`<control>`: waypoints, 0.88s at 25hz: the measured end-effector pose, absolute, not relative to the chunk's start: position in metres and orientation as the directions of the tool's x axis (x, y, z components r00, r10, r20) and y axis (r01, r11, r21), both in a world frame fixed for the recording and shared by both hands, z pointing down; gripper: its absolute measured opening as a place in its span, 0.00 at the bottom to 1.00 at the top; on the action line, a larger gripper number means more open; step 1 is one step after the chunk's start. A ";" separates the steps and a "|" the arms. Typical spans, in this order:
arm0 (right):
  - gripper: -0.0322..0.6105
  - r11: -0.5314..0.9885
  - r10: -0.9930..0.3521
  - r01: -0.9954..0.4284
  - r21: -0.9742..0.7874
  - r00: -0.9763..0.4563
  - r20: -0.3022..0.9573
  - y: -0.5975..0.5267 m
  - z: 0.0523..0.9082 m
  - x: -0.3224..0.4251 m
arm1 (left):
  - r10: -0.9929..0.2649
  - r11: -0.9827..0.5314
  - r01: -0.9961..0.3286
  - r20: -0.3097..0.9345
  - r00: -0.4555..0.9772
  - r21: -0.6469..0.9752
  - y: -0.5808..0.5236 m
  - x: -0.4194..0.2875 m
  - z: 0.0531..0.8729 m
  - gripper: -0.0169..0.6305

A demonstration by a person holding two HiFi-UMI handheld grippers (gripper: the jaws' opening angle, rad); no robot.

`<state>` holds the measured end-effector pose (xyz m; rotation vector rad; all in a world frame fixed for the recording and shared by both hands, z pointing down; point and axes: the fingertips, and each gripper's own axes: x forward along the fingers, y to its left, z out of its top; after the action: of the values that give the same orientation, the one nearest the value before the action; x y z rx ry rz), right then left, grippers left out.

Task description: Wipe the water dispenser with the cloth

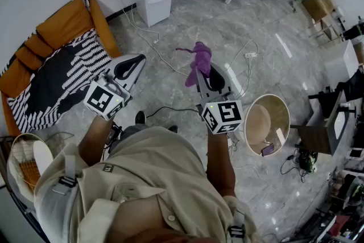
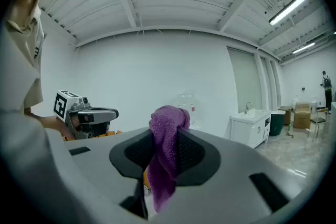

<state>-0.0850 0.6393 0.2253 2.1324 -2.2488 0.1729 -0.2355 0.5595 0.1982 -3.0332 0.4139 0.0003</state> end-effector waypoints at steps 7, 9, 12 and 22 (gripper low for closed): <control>0.22 0.075 -0.992 -0.995 -0.064 -0.080 0.093 0.660 0.232 -0.062 | -0.289 -0.954 -0.288 0.001 0.957 -0.083 0.584 -0.213 0.205 0.06; 0.22 0.084 -0.992 -0.994 -0.070 -0.090 0.089 0.665 0.232 -0.055 | -0.292 -0.953 -0.291 0.003 0.956 -0.089 0.590 -0.204 0.204 0.06; 0.22 0.097 -0.991 -0.993 -0.072 -0.103 0.083 0.671 0.235 -0.046 | -0.303 -0.949 -0.301 0.008 0.953 -0.097 0.600 -0.195 0.203 0.06; 0.24 0.128 -0.987 -0.980 -0.152 -0.141 0.079 0.651 0.249 -0.042 | -0.338 -0.939 -0.333 0.060 0.939 -0.084 0.584 -0.196 0.217 0.06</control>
<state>-0.0420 0.6514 0.2488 2.0852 -2.3891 0.2667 -0.1958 0.5835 0.2167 -3.0214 0.5231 -0.1128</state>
